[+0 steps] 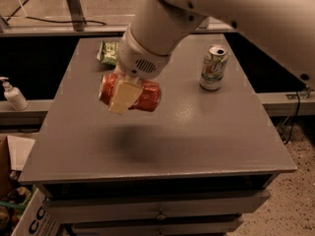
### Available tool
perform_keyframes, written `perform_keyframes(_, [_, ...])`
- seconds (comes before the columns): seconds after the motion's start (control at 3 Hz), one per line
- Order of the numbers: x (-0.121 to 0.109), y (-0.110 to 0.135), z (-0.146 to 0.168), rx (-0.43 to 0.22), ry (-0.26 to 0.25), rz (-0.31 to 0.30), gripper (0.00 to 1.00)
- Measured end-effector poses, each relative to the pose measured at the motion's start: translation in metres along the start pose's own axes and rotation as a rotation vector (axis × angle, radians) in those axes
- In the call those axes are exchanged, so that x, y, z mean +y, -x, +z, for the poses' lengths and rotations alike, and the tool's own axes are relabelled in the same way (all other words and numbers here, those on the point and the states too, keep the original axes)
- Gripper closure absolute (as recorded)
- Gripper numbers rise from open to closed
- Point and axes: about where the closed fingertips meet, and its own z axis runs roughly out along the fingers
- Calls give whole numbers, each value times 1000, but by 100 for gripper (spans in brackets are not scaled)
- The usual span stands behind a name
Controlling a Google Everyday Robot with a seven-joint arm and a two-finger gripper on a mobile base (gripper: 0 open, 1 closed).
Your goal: Place coke can upright
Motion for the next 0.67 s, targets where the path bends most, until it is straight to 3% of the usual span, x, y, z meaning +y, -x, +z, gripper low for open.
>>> perform_keyframes(0.67, [-12,-25,-18,-386,-49,20,100])
